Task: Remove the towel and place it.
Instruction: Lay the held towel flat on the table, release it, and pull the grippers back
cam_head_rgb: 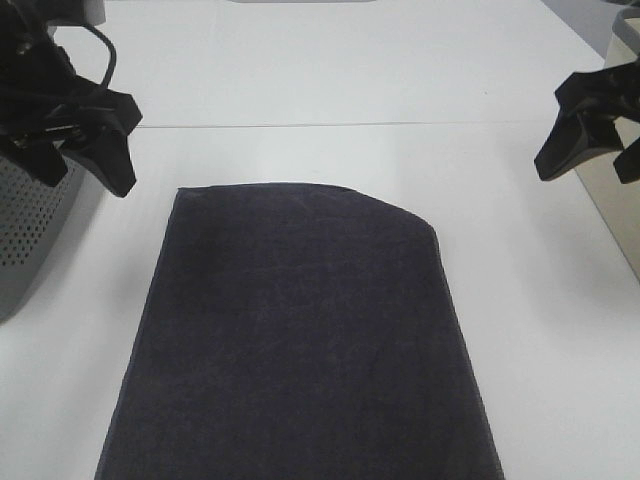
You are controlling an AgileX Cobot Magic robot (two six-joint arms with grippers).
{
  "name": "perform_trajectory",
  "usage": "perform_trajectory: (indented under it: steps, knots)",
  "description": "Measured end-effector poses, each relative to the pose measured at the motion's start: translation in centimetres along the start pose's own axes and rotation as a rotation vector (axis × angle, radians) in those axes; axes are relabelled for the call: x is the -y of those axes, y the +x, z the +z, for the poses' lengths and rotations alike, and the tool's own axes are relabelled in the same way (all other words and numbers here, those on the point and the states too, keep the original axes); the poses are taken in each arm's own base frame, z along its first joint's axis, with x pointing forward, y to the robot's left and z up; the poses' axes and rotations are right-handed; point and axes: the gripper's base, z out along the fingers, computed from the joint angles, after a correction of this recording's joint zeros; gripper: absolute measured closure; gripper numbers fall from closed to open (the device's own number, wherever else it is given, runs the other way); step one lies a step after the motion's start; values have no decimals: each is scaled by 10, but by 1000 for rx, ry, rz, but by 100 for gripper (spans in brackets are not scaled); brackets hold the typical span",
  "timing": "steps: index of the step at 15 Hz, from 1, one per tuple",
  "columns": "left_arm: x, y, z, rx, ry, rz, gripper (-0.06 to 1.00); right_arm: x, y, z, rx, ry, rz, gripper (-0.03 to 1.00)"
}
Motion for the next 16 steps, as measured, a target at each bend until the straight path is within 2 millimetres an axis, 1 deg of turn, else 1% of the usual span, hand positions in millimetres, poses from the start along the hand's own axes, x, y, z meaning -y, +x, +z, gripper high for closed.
perform_trajectory:
  steps: [1, 2, 4, 6, 7, 8, 9, 10, 11, 12, 14, 15, 16]
  knots:
    - [-2, -11, 7, -1, -3, 5, 28, 9, -11, 1, 4, -42, 14, 21]
    - [-4, -34, 26, -11, -4, 35, 28, 24, -35, 10, 6, -125, 38, 21]
    - [-4, -50, 37, 19, -5, 52, 28, 33, -52, 23, -34, -150, 46, 20]
    - [-4, -57, 37, 82, -7, 51, 28, 38, -59, 41, -78, -163, 57, 14]
    - [-5, -59, 37, 100, -8, 43, 26, 40, -61, 46, -90, -166, 56, 13]
    - [-5, -62, 38, 126, -9, 30, 22, 44, -66, 58, -114, -169, 58, 12]
    - [-5, -64, 43, 130, -9, 19, 15, 48, -75, 68, -128, -171, 57, 11]
    - [-7, -66, 52, 119, -10, 12, 11, 53, -85, 83, -166, -187, 47, 11]
    - [-11, -69, 64, 99, -10, 2, 9, 56, -97, 94, -204, -220, 28, 11]
    - [-20, -74, 79, 76, -5, -27, 8, 59, -106, 110, -249, -258, 19, 11]
    - [-50, -84, 104, 51, 20, -106, 8, 67, -124, 132, -262, -276, 4, 12]
    - [-64, -89, 115, 46, 38, -131, 8, 72, -131, 145, -264, -281, 3, 12]
    - [-74, -95, 123, 44, 61, -140, 8, 75, -137, 157, -264, -284, 3, 12]
